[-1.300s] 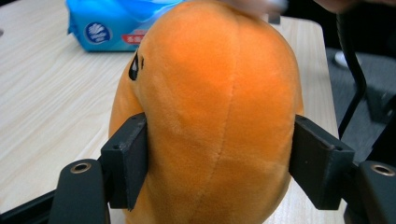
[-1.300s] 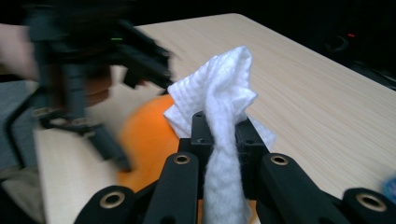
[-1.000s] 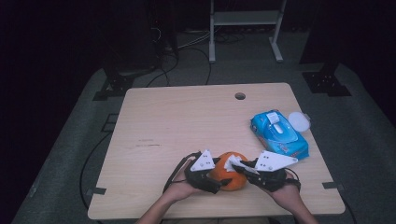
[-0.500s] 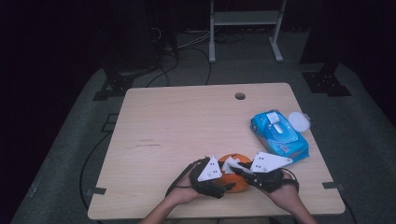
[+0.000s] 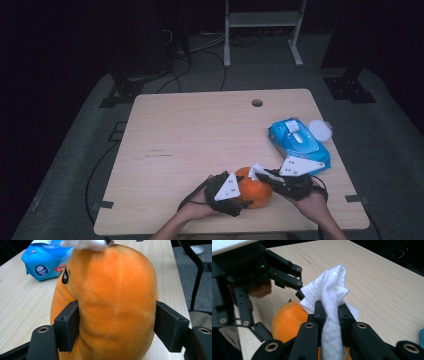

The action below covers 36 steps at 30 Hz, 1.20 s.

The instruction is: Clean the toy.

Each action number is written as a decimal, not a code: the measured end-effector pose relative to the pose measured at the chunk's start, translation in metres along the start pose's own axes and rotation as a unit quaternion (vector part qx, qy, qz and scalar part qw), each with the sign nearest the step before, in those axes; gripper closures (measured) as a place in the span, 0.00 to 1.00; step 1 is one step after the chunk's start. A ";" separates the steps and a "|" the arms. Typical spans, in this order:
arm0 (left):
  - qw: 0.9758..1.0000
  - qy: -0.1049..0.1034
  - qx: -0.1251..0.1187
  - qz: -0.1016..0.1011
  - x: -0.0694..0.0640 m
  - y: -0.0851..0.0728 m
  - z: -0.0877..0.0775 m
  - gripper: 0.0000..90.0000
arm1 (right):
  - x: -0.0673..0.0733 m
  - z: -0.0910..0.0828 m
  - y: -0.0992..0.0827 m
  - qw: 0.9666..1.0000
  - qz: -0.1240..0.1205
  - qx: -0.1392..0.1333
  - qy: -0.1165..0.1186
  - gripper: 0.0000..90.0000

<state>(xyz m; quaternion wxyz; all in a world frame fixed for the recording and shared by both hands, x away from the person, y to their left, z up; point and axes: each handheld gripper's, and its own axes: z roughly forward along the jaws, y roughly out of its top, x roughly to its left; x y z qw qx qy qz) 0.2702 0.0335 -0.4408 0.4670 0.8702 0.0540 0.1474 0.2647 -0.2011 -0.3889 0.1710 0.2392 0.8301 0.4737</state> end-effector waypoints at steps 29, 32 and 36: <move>0.985 -0.007 -0.043 -0.169 0.035 -0.015 -0.008 0.30 | -0.005 -0.004 -0.008 1.000 0.015 -0.013 0.008 0.89; 0.982 0.004 -0.038 -0.186 0.035 -0.013 -0.009 0.30 | 0.007 -0.001 -0.001 1.000 -0.007 -0.013 0.021 0.89; 0.981 -0.003 -0.044 -0.191 0.036 -0.015 -0.010 0.30 | -0.001 -0.002 -0.005 1.000 0.004 -0.015 0.010 0.89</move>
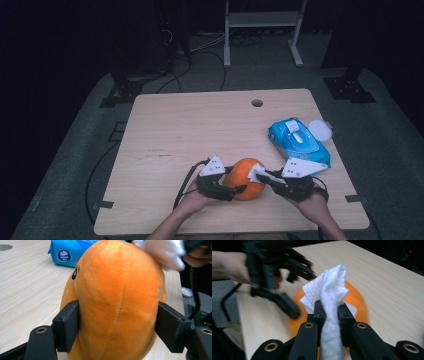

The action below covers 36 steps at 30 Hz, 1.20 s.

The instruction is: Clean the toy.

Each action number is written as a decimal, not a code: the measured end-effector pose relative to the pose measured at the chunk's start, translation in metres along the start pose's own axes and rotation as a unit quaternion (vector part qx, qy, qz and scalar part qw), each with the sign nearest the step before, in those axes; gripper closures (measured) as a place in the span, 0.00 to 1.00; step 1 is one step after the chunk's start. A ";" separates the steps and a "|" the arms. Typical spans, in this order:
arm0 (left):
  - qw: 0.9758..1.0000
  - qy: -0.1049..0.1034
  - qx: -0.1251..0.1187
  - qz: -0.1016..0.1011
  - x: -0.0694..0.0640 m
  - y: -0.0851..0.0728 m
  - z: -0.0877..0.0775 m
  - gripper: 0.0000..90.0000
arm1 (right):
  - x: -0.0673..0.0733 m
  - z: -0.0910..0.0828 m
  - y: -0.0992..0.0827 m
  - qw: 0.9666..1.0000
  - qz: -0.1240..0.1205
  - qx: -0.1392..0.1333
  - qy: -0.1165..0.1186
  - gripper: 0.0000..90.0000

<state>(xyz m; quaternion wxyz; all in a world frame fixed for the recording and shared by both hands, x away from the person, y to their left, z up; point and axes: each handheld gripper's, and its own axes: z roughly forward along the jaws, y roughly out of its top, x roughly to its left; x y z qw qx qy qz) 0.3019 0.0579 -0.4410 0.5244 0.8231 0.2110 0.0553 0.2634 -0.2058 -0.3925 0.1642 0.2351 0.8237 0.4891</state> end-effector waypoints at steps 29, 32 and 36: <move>0.997 0.000 0.006 0.071 -0.014 0.001 0.005 0.28 | -0.029 0.000 -0.024 0.997 0.062 -0.001 -0.047 0.89; 0.999 0.003 0.002 0.048 -0.009 0.001 0.003 0.28 | -0.017 -0.002 -0.012 0.998 0.039 -0.007 -0.045 0.89; 0.999 0.023 -0.001 0.037 -0.011 0.000 0.007 0.27 | -0.004 -0.002 -0.002 0.999 0.023 -0.016 -0.027 0.89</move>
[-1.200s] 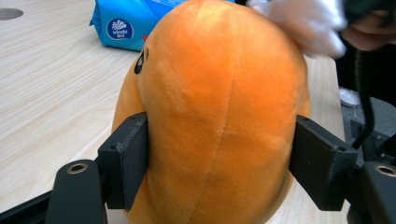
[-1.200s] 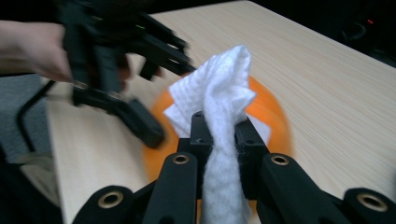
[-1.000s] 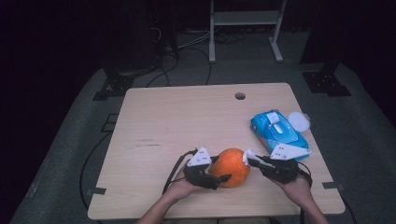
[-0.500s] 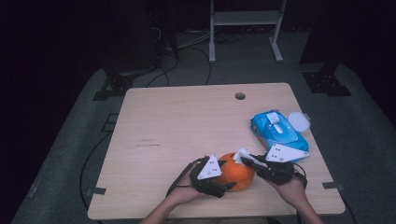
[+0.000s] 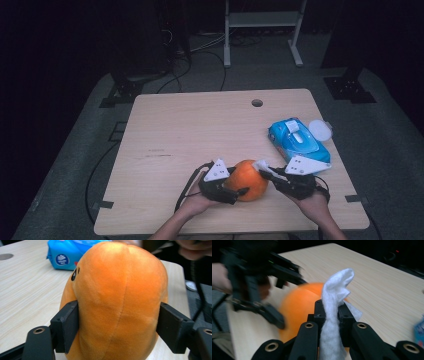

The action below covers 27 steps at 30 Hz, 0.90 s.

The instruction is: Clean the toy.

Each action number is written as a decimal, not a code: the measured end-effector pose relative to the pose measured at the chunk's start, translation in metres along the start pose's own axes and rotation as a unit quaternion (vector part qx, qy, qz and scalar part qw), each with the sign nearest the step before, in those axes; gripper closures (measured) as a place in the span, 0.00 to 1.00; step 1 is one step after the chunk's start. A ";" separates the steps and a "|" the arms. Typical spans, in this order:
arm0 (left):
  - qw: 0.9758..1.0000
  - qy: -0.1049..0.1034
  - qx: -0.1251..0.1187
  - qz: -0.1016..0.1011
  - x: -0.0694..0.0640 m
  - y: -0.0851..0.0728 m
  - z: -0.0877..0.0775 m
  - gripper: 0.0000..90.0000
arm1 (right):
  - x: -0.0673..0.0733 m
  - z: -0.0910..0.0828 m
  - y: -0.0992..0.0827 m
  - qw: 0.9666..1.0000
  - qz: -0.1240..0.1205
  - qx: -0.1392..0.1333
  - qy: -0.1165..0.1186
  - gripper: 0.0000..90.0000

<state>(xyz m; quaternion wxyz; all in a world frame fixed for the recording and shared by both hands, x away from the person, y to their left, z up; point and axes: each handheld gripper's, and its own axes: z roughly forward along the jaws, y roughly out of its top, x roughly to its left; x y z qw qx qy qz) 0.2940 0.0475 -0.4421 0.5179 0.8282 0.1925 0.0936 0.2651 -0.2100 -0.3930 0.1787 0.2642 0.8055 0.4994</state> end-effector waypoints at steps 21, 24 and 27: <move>0.998 -0.031 -0.010 0.045 0.005 0.013 -0.023 0.38 | -0.005 -0.007 0.003 0.999 0.024 -0.039 0.018 0.89; 0.998 -0.026 0.006 0.051 0.007 0.012 -0.025 0.38 | -0.011 0.003 -0.007 0.999 0.037 -0.016 0.022 0.89; 0.999 -0.018 0.018 0.033 0.008 0.009 -0.021 0.36 | -0.012 0.007 -0.010 0.998 0.053 -0.013 0.029 0.89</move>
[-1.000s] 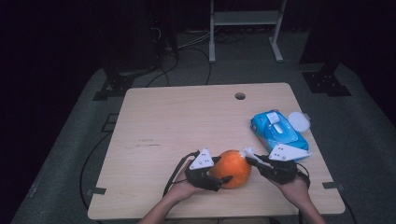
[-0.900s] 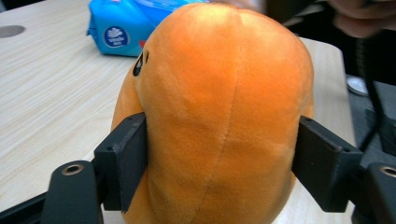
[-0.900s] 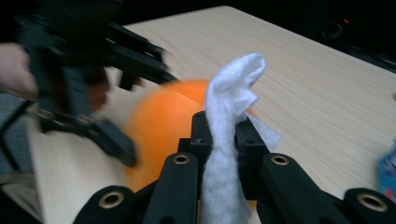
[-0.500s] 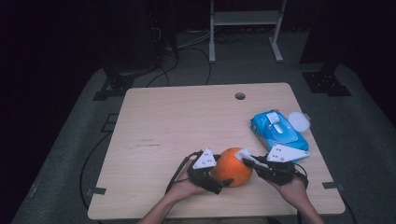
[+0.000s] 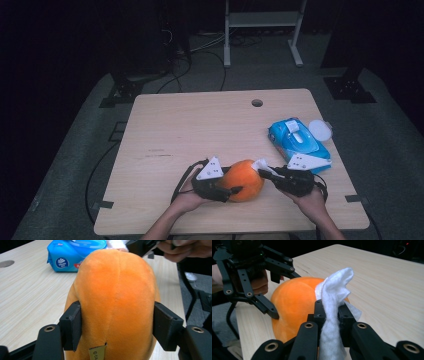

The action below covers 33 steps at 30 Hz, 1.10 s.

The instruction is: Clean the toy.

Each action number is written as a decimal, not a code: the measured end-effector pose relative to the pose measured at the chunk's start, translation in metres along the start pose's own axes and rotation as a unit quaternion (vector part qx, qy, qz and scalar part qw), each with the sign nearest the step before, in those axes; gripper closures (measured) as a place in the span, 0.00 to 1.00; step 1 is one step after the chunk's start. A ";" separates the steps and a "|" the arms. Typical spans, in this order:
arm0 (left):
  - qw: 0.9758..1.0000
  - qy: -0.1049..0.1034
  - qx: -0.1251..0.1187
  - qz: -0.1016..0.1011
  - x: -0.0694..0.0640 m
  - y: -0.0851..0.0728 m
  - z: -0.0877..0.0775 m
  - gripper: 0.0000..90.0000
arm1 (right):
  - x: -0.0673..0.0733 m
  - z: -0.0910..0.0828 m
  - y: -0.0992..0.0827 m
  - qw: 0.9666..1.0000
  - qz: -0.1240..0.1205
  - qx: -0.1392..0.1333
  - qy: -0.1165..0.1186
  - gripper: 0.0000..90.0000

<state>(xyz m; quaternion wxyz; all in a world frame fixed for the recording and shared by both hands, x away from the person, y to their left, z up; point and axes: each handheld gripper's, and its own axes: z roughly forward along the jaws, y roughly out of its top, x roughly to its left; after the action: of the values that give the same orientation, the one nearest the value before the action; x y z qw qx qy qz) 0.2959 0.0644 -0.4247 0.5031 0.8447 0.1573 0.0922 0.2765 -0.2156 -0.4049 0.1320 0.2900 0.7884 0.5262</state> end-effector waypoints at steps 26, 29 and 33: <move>0.999 -0.008 -0.035 0.003 0.001 -0.005 0.010 0.21 | 0.019 0.002 0.009 0.998 -0.065 0.013 -0.017 0.89; 1.000 -0.011 -0.011 -0.002 0.003 -0.008 0.018 0.10 | 0.014 -0.002 0.006 0.999 -0.046 0.012 -0.007 0.89; 1.000 -0.009 -0.013 -0.003 0.002 -0.012 0.019 0.21 | 0.023 0.003 0.008 0.997 -0.069 0.018 -0.011 0.89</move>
<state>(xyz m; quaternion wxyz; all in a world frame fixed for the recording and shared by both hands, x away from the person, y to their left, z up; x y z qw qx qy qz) 0.3017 0.0544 -0.4444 0.5157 0.8386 0.1540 0.0849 0.2622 -0.1967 -0.3964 0.1717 0.2433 0.8143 0.4983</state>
